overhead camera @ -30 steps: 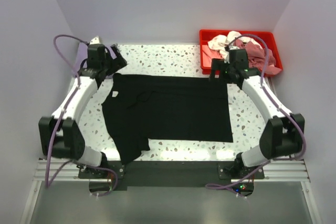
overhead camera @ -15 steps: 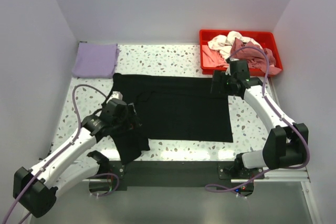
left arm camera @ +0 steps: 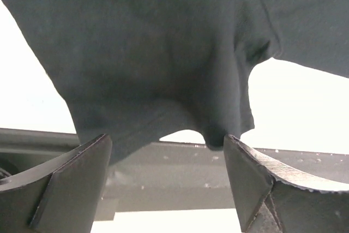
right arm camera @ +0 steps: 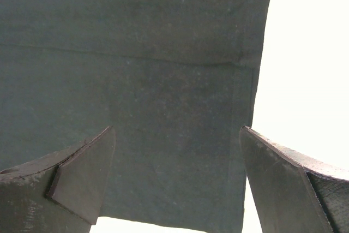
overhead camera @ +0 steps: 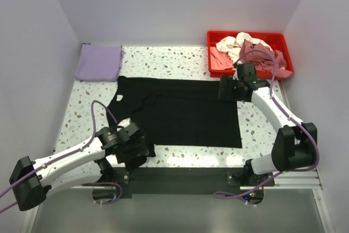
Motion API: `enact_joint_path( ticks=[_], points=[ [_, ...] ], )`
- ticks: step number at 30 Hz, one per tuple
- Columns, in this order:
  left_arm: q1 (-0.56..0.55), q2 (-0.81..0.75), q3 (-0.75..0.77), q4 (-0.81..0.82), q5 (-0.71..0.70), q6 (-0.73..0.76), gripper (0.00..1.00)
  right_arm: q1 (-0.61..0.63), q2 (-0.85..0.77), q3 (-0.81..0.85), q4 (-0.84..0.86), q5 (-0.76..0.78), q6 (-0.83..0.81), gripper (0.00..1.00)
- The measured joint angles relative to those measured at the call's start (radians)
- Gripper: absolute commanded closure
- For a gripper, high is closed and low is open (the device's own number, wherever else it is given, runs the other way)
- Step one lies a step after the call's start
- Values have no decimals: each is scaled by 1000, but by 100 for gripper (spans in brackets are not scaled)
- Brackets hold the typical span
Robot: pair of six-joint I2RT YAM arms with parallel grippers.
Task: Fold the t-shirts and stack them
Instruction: Fold the tshirt
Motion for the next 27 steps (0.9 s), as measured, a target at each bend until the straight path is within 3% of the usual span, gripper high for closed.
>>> enact_joint_path(
  ticks=[3,6,15,20,27],
  points=[
    [-35,0,0,-19,1,-47,18,0,19,0,-6,3,-3,1],
    [-48,30,0,-33,0,-76,31,0,27,0,-10,10,-5,1],
    [-53,89,-7,-13,-13,-84,32,0,27,0,-10,14,-9,1],
    [-53,129,-22,38,-1,-56,45,0,27,0,-10,15,-12,1],
    [-53,140,-66,94,18,-21,48,0,27,0,-10,19,-15,1]
  ],
)
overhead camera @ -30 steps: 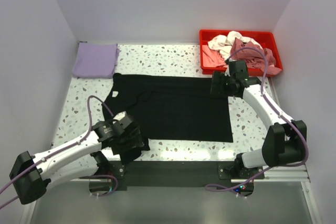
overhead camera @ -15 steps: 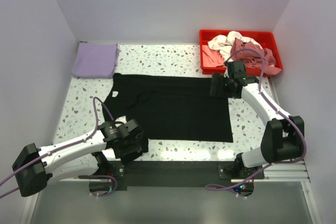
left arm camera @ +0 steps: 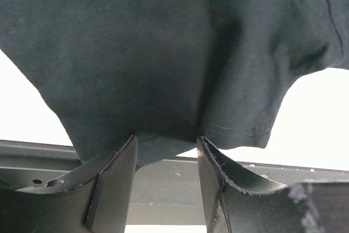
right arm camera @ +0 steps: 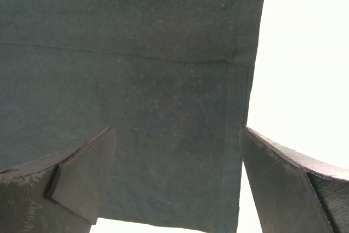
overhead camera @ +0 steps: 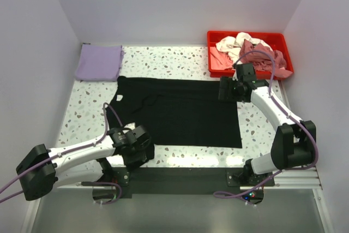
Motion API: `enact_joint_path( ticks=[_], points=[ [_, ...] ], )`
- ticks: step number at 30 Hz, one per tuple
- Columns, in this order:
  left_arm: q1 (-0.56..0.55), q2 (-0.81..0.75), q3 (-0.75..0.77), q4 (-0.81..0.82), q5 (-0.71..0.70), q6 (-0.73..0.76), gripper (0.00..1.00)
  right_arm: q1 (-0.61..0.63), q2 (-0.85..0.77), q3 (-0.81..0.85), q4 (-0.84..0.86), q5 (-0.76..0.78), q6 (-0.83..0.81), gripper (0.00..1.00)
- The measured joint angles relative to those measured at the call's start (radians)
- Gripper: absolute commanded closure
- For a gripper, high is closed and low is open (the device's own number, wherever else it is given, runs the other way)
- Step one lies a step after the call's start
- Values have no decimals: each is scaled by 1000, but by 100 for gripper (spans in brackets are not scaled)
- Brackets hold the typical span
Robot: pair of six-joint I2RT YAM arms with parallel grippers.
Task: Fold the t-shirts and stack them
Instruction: Fold the tshirt
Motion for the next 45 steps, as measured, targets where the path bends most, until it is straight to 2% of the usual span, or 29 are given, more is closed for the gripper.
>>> enact_joint_path(
  ticks=[3,7,9,11,14,15,21,25,32,37,45],
  points=[
    [0,19,8,0,5,13,49,0,0,0,0,0,0,1],
    [0,55,19,-4,6,30,58,0,0,0,0,1,0,1],
    [0,77,25,-8,5,40,70,0,0,0,0,2,0,1],
    [0,97,33,-14,6,47,78,0,0,0,0,6,0,1],
    [0,121,45,-6,13,51,98,0,0,0,0,18,0,1],
    [0,129,48,-3,14,52,100,0,0,0,0,18,0,1],
    [-1,135,67,-17,-6,47,100,0,-7,-9,0,43,2,1],
    [-2,118,109,-76,-102,36,100,0,-48,-38,-20,53,26,1],
    [-3,68,274,-183,-232,38,100,0,-280,-166,-91,75,140,1],
    [-3,34,306,-200,-267,70,100,-1,-427,-304,-144,35,235,1],
    [-3,17,316,-201,-302,111,100,-1,-567,-507,-256,-47,382,1]
  ],
)
